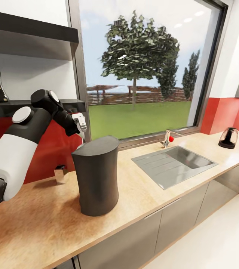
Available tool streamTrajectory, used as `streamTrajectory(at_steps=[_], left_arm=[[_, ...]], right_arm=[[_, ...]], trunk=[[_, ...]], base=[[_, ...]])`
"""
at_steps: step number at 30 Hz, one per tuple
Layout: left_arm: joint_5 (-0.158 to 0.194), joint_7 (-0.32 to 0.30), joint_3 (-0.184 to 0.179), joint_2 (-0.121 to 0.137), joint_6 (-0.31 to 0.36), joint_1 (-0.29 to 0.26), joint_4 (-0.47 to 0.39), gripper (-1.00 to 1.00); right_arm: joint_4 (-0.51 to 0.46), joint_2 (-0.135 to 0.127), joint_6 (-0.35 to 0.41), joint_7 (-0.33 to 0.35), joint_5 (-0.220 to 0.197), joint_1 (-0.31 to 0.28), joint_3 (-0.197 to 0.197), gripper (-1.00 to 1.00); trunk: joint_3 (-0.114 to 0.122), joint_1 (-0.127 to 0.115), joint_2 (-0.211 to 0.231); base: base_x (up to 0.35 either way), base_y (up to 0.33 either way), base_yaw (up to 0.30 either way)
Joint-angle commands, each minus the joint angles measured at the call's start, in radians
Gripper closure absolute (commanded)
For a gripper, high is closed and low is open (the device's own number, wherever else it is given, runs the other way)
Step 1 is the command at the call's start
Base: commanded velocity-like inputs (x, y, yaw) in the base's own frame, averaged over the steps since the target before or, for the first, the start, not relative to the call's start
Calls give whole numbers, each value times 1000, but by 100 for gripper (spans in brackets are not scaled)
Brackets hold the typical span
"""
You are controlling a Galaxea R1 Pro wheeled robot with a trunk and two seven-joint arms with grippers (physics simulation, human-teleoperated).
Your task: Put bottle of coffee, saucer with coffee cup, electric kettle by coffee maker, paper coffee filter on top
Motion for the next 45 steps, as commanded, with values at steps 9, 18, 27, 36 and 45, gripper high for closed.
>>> streamTrajectory(at_steps=[9, 18, 27, 36, 45], left_arm=[[-7, -7, -2, -9, 5, 1, 0, 100], [-10, -7, -3, -14, 5, 1, 32, 100], [-14, -7, -13, -23, 2, 48, 37, 100], [-7, -7, -63, -23, 3, 59, 37, 100], [-6, -7, -70, -18, 2, 59, 37, 100]], right_arm=[[1, 1, -3, 1, -5, 0, -2, -100], [2, 1, -3, 1, -5, 0, -2, -100], [2, 2, -3, 1, -5, 0, -1, -100], [1, 2, -3, 1, -5, 0, -1, -100], [0, 2, -3, 1, -5, 0, -1, -100]], trunk=[[0, 0, -1], [0, 0, -1], [0, 0, -1], [0, 0, -1], [0, 0, -1]], base=[[1, 0, 0], [0, 0, 0], [0, 0, 0], [0, 0, 0], [0, 0, 0]])
